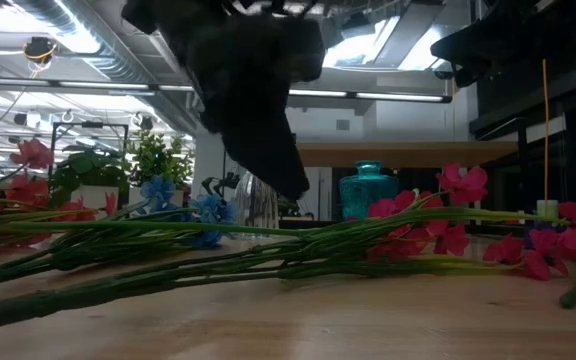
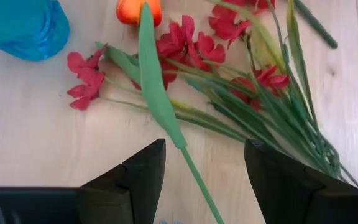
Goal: Pick and place flowers into a vace then onto a shelf
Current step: Put the orange flower into the transparent vase
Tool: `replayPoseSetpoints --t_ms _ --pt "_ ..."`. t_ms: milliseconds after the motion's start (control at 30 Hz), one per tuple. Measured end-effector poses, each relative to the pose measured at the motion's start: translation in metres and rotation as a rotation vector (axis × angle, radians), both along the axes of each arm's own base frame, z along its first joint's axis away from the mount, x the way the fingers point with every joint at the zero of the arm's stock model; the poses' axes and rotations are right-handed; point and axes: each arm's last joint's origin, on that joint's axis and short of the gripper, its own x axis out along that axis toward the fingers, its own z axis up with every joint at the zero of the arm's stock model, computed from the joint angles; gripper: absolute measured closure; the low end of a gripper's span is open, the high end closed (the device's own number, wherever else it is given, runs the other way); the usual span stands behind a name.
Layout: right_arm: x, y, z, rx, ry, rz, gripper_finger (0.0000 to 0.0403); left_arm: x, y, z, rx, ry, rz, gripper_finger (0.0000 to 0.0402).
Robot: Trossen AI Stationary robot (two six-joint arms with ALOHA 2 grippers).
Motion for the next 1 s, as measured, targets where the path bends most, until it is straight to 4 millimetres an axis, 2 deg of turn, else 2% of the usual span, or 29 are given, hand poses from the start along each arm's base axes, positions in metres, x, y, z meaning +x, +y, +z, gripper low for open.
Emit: replayPoseSetpoints --t_ms 333,633,1000 --pt "0.0 0.0 0.0 0.0 0.002 0.0 0.0379 0.005 0.003 -0.033 0.01 0.087 0.034 0.019" --pt "0.0 0.0 0.0 0.0 0.003 0.0 0.0379 0.013 0.014 -0.031 -0.033 0.02 0.118 0.019" --pt "0.0 0.0 0.0 0.0 0.003 0.0 0.0379 0.015 0.027 -0.031 -0.09 0.034 0.165 0.0191"
